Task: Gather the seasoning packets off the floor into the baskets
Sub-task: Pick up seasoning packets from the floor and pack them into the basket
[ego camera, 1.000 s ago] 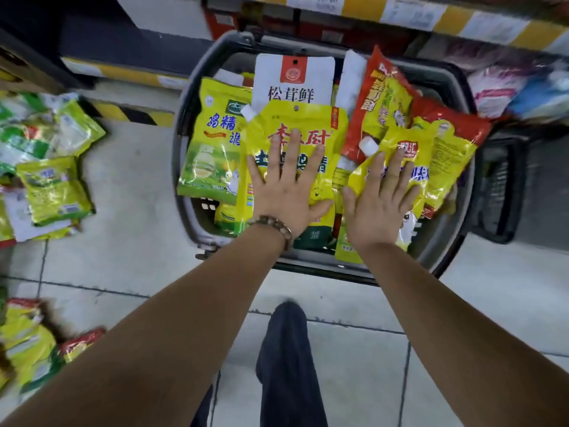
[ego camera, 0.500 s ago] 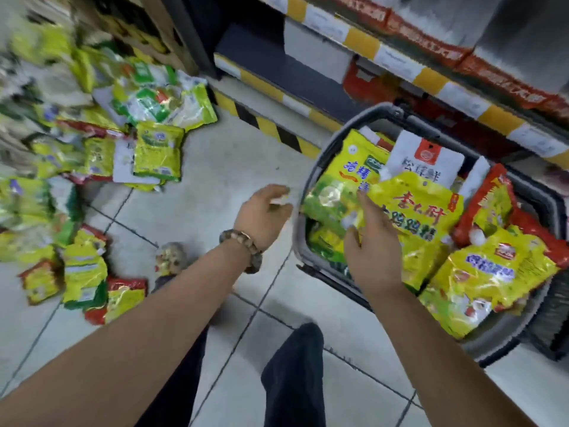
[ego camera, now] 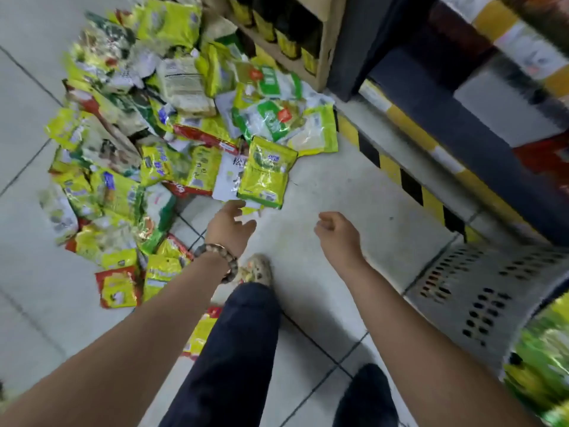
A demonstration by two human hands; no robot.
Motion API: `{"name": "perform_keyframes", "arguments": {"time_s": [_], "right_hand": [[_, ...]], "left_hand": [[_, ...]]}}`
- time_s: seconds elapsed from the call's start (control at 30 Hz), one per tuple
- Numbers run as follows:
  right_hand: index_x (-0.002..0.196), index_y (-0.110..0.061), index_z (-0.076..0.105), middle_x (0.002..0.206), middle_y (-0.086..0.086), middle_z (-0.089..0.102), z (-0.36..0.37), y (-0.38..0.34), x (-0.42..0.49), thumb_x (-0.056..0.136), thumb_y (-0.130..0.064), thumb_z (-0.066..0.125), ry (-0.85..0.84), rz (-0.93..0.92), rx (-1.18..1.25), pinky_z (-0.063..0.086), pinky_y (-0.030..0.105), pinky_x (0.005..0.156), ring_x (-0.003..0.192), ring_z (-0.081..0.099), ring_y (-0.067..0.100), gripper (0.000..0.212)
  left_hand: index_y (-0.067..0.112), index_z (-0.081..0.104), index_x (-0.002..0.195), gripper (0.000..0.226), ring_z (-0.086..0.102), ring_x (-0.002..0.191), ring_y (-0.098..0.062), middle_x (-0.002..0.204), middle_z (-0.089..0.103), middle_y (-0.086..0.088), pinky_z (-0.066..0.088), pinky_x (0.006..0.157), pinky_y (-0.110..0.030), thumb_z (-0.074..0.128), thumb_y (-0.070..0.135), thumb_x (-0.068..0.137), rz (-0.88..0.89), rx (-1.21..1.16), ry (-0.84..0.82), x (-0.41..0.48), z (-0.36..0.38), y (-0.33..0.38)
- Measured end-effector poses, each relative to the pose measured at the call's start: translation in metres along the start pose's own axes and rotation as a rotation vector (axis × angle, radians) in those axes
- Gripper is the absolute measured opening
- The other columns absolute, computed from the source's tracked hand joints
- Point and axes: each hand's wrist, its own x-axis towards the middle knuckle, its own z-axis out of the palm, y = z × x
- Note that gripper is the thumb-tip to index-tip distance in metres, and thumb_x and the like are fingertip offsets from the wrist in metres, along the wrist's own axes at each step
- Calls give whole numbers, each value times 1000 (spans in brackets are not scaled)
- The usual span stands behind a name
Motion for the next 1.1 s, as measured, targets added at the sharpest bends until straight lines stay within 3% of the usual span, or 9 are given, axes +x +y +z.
{"name": "perform_keyframes", "arguments": {"time_s": [0.1,0.2,0.3,0.53,0.63,0.7,0.83,0.97,1.1], "right_hand": [[123,-9,59,118,11,63,44,-12,60,87,-11,56,-21,84,80,41,26,83,106,57,24,36],[116,-2,61,94,10,60,79,-10,119,82,-14,61,-57,174,162,41,31,74,87,55,21,36],[78,-10,62,80,7,51,102,-7,162,79,-10,57,-59,212,174,33,30,66,77,48,18,6],[54,-16,40,57,6,42,128,-14,234,77,-8,63,-46,271,64,27,26,55,61,42,24,34],[80,-12,51,67,3,41,144,-3,272,69,-27,76,-35,341,102,24,23,49,59,36,19,30],[109,-9,57,84,5,52,156,11,299,51,-45,79,-33,369,166,33,24,52,67,47,17,72],[120,-5,57,116,9,64,183,18,333,34,-53,87,129,367,367,54,40,87,101,64,24,103],[85,-13,66,90,8,68,181,3,324,72,-15,81,73,246,445,56,43,81,85,67,25,20],[110,-3,63,93,6,69,165,-7,287,80,0,68,-74,168,563,55,27,65,78,68,17,31]], "left_hand": [[13,48,131,47,58,107,-28,126,56,-11,48,91,-42,63,15,87,-20,-20,19,48,-7,-23],[16,48,131,46,58,106,-26,125,57,-8,49,87,-37,63,19,87,-67,-9,46,90,-6,-49],[15,47,131,48,57,104,-26,124,58,-8,46,79,-31,64,18,87,-143,-20,46,117,-6,-69],[17,49,130,47,59,104,-24,120,60,-7,46,80,-30,65,18,85,-175,-31,-10,170,5,-96],[15,51,128,45,60,99,-24,114,62,-8,47,80,-30,65,16,85,-156,-74,-34,204,22,-104],[13,52,127,42,58,91,-19,108,61,-4,44,76,-27,63,15,86,-129,-75,-69,226,35,-110],[12,57,120,34,56,89,-16,100,60,-3,43,74,-24,61,12,87,-86,-96,-110,263,50,-116],[15,62,106,18,58,86,-17,93,61,-3,44,71,-25,59,14,88,-71,-161,-75,280,49,-118],[14,62,109,26,59,92,-16,96,62,-2,50,85,-31,68,15,83,-52,-336,8,275,36,-115]]}}
